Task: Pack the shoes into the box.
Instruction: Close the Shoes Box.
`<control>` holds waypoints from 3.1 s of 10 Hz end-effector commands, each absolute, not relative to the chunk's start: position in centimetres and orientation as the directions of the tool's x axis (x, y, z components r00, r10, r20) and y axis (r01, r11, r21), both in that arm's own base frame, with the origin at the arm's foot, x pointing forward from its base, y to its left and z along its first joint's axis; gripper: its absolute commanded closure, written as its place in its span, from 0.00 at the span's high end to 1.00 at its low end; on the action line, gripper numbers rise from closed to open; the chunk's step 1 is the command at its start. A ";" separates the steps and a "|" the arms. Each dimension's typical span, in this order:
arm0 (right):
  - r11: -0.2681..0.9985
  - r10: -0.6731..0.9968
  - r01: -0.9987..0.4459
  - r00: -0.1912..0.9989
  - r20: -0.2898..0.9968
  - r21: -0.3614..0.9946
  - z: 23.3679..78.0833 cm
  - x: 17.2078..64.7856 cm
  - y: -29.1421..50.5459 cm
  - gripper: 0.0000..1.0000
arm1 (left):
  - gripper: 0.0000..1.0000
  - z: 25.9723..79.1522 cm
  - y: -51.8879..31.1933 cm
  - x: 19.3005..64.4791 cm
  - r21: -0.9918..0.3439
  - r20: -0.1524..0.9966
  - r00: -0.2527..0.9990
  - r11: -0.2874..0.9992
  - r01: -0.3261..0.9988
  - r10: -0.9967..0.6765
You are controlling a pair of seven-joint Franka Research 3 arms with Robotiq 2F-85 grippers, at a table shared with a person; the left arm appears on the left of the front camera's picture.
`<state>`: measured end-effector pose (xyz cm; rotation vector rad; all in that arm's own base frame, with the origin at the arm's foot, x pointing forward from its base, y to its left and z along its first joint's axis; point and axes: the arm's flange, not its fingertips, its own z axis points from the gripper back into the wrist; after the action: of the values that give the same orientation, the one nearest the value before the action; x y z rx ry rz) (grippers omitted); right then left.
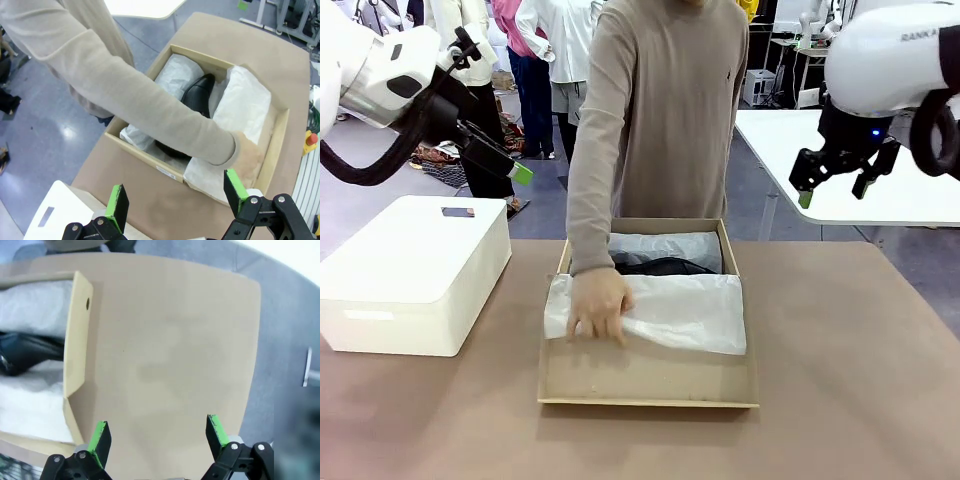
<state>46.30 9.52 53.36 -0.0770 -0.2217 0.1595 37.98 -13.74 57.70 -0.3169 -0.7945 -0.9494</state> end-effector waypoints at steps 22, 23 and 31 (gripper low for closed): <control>-0.028 0.919 -0.999 -0.010 0.395 0.042 50.4 43.7 5.0 0.84 | 1.00 57.7 -13.6 38.1 0.081 0.735 0.323 0.549 0.832 -0.597; -0.039 0.907 -0.997 -0.010 0.421 0.060 50.7 43.8 4.9 0.67 | 1.00 57.7 -13.6 38.1 0.081 0.735 0.323 0.549 0.832 -0.597; 0.022 0.884 -0.988 0.092 0.458 0.156 51.2 44.3 5.1 0.00 | 1.00 57.7 -13.6 38.1 0.081 0.735 0.323 0.549 0.832 -0.597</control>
<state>43.83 4.67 50.64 0.4467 -0.2510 1.5140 37.98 -13.74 57.69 -0.3170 -0.7943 -0.9494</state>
